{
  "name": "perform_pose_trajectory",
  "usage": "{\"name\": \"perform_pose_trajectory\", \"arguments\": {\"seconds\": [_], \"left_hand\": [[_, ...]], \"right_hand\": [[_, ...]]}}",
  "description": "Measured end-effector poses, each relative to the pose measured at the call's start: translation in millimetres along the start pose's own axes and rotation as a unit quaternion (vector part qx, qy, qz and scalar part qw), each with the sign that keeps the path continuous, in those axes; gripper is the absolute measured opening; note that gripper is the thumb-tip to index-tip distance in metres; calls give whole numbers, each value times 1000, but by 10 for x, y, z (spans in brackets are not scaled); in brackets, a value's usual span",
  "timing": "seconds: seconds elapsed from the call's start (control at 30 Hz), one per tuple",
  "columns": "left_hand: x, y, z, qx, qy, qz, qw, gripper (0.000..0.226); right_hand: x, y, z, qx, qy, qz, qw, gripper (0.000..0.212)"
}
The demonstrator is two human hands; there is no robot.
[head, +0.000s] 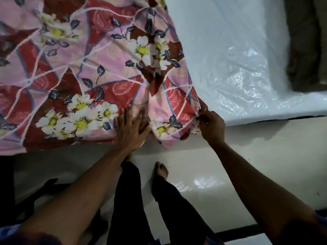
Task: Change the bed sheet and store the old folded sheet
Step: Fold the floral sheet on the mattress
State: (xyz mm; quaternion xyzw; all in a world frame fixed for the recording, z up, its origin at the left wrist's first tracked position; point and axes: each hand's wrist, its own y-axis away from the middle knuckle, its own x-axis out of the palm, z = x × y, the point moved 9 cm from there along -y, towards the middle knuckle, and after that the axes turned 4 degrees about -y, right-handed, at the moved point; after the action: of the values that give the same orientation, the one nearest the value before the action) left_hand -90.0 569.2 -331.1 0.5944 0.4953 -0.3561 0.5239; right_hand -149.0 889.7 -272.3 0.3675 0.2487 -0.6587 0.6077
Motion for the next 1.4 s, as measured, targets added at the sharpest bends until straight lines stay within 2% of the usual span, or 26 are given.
{"name": "perform_pose_trajectory", "arguments": {"seconds": [0.13, 0.23, 0.33, 0.4, 0.5, 0.6, 0.67, 0.73, 0.77, 0.83, 0.87, 0.93, 0.97, 1.03, 1.1, 1.23, 1.27, 1.37, 1.4], "left_hand": [[62, -30, -29, 5, -20, 42, 999, 90], [95, -53, -29, 7, -32, 50, 998, 97], [57, -53, -17, 14, -27, 45, 999, 97], [-90, -25, -53, 29, -33, 7, 999, 86], [-361, 60, -229, 76, -104, -75, 989, 56], [-399, 98, -381, 123, -143, -66, 980, 40], [-410, 22, -438, 152, -150, -51, 976, 38], [-487, -115, -550, 175, -131, -70, 973, 35], [-547, -182, -629, 185, -110, -90, 972, 35], [-602, -294, -824, 211, -83, -110, 968, 44], [-552, -343, -910, 223, -89, -95, 966, 53], [-307, -403, -1002, 239, -119, -15, 964, 69], [-178, -406, -1006, 239, -134, 24, 962, 77], [-19, -353, -1001, 233, -154, 52, 959, 86], [18, -276, -1027, 224, -151, 44, 962, 85], [-103, -160, -1116, 242, -104, -11, 965, 70], [-138, -145, -1109, 238, -89, -24, 967, 67], [-210, -148, -1096, 197, -24, -34, 980, 62], [-238, -152, -1132, 187, 10, -36, 982, 60]], "right_hand": [[-450, -86, -610, 72, 32, -49, 996, 28], [-723, -221, -811, 78, 42, -82, 993, 25], [-776, -354, -946, 126, 47, -85, 987, 22], [-664, -364, -1021, 162, 42, -48, 985, 21], [-573, -238, -1127, 227, 14, -14, 974, 21], [-610, -206, -1115, 205, -19, -50, 977, 30], [-624, -224, -1113, 187, -63, -91, 976, 46], [-541, -239, -1115, 200, -108, -81, 971, 56], [-471, -243, -1093, 207, -110, -58, 970, 53], [-333, -254, -994, 204, -84, 3, 975, 33], [-278, -258, -958, 197, -73, 27, 977, 22], [-232, -263, -974, 192, -78, 52, 977, 10], [-243, -262, -1016, 196, -106, 48, 974, 9], [-354, -251, -1050, 204, -207, 12, 957, 13], [-468, -243, -1033, 193, -268, -23, 944, 13], [-406, -161, -1001, 184, -269, -16, 945, 10], [-349, -113, -1019, 186, -242, 7, 952, 17], [-199, 34, -1038, 173, -202, 85, 960, 55], [-219, 66, -1010, 170, -177, 88, 966, 59]]}}
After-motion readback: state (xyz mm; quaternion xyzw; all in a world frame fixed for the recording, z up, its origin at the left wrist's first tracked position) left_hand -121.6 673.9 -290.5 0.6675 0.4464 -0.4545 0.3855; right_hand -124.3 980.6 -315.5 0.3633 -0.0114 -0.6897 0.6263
